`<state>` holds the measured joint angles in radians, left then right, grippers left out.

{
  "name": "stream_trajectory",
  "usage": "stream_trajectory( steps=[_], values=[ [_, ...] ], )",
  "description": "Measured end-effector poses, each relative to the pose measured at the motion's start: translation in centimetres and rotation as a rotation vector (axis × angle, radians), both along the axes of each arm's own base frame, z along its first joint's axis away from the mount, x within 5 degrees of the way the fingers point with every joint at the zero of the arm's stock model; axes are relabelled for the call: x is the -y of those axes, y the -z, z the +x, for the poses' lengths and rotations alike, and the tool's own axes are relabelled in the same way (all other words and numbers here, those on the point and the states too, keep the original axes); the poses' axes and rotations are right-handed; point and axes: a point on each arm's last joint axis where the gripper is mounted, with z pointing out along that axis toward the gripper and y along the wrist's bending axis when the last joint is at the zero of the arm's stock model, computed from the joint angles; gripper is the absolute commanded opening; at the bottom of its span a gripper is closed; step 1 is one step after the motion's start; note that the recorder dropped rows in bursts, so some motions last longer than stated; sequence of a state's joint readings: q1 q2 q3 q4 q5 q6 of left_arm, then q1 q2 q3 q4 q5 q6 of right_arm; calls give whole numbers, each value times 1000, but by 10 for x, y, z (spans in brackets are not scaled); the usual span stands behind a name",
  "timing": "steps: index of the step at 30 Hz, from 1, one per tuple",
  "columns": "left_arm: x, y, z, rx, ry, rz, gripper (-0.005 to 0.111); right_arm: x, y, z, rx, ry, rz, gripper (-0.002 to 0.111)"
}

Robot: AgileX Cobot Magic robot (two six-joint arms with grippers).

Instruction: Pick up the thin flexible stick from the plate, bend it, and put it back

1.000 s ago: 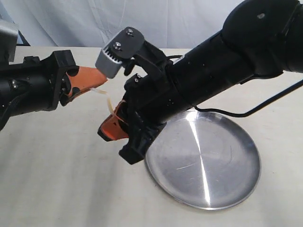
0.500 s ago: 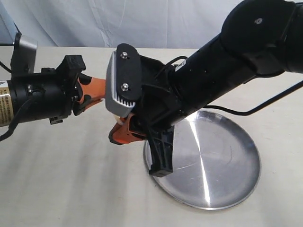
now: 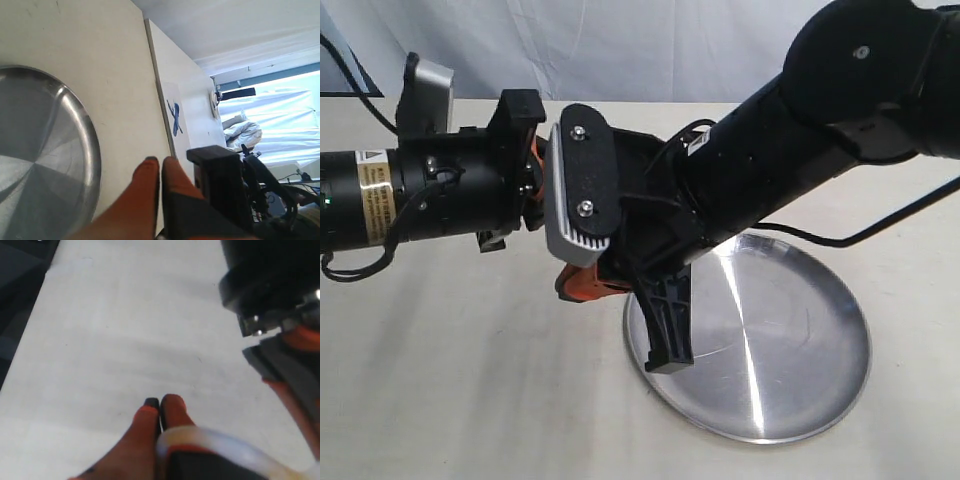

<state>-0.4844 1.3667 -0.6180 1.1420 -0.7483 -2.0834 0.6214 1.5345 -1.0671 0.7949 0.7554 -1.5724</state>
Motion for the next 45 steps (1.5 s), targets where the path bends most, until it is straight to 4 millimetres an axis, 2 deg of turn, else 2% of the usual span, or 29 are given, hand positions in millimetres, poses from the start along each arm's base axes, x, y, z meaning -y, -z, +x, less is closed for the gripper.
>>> stream_trajectory(
  steps=[8,13,33,45],
  values=[
    [7,7,6,-71,13,-66,0,5,-13,-2,74,10,12,-1],
    [10,10,8,-106,9,-111,0,6,-15,-2,93,13,9,-1],
    [12,1,17,-173,-57,-328,0,16,-36,-4,216,70,22,-1],
    [11,-4,19,-178,-78,-398,0,21,-37,0,270,101,-25,-1]
  ],
)
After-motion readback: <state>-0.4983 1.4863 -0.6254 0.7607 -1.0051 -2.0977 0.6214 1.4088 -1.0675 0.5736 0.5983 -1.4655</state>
